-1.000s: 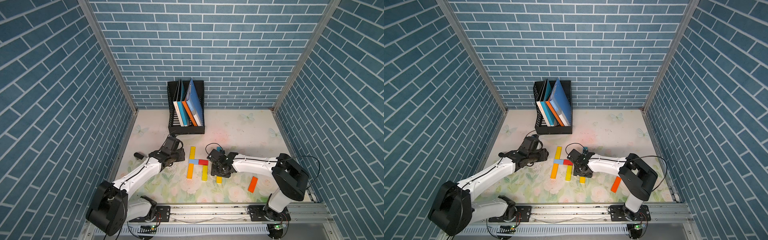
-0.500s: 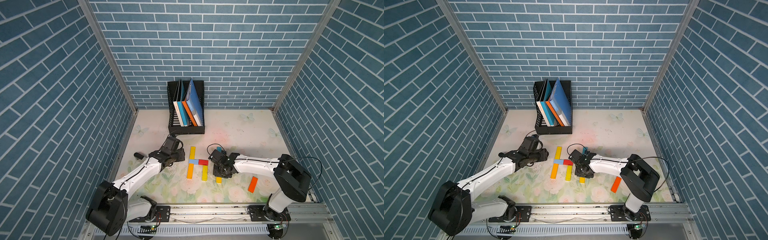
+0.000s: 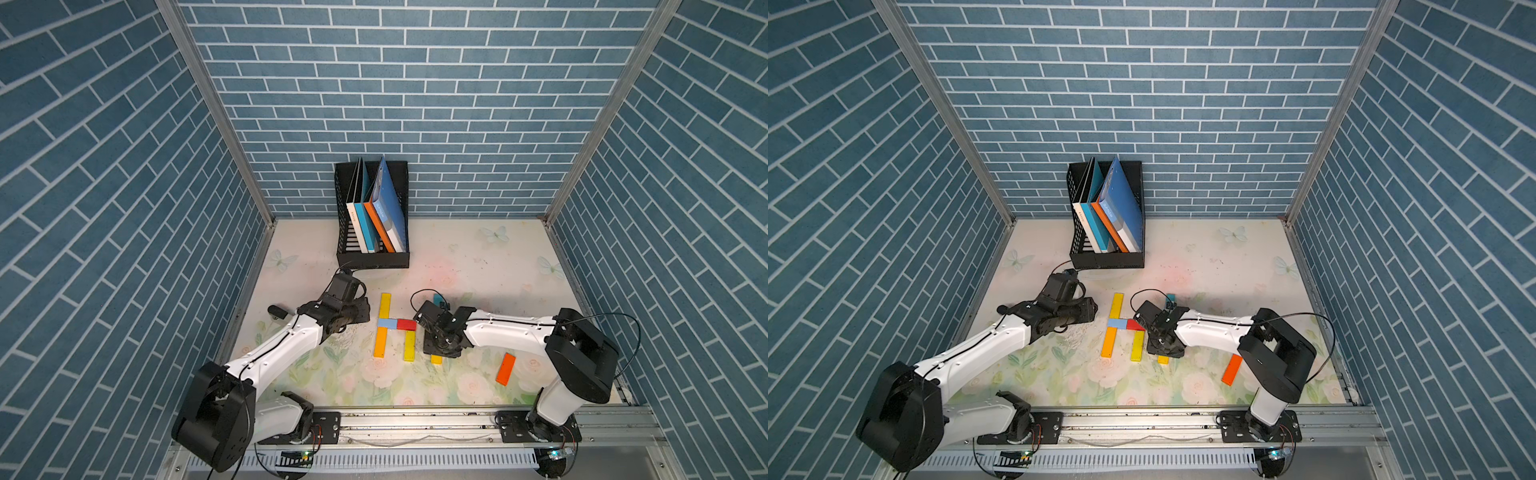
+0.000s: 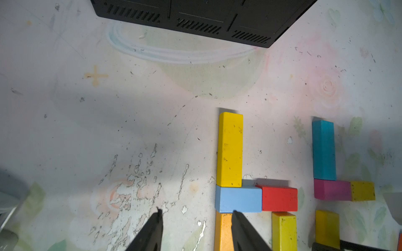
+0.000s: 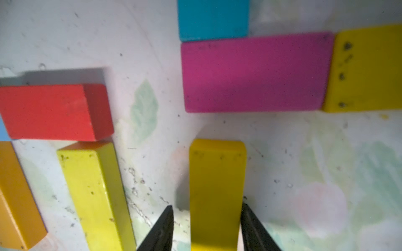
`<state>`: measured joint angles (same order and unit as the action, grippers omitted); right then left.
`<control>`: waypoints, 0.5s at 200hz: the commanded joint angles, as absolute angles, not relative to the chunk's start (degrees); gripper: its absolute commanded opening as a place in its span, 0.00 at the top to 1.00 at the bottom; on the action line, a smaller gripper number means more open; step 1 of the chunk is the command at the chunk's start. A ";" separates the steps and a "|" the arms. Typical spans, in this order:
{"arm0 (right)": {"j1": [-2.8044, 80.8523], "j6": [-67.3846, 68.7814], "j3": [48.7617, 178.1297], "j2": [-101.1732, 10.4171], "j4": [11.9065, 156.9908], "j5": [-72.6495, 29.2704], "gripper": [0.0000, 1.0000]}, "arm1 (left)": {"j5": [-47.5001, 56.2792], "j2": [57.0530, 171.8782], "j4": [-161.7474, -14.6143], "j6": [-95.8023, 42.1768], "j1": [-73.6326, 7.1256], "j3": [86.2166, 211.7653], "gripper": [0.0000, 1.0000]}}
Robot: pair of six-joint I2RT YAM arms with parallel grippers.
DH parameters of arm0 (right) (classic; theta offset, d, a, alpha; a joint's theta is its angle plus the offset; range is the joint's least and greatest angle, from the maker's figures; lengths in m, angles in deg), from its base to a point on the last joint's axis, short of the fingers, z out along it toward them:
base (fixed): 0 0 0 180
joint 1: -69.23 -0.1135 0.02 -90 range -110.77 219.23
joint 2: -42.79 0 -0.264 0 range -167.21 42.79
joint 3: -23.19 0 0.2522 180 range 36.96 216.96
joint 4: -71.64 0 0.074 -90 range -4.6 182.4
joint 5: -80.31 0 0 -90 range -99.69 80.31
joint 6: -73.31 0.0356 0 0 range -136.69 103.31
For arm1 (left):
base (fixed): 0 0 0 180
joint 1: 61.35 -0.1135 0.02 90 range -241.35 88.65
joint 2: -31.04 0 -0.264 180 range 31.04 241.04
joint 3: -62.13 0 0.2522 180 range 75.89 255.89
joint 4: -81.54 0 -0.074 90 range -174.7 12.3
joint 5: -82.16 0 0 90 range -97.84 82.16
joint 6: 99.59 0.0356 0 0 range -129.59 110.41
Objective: Assemble the letter h with building blocks
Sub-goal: Assemble the building block at the center of the board.
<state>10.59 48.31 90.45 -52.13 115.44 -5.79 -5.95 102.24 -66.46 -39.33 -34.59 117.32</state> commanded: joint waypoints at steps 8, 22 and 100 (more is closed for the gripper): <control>10.41 50.74 89.31 -52.51 118.74 -5.64 0.58 | -5.34 101.44 -66.58 -38.62 -34.83 116.85 0.45; 10.68 50.26 90.24 -53.26 119.23 -5.15 0.62 | -5.51 101.43 -66.54 -38.65 -34.85 116.76 0.45; 13.01 46.89 92.69 -55.72 119.45 -4.44 0.68 | -5.29 101.65 -66.68 -38.57 -34.88 116.90 0.45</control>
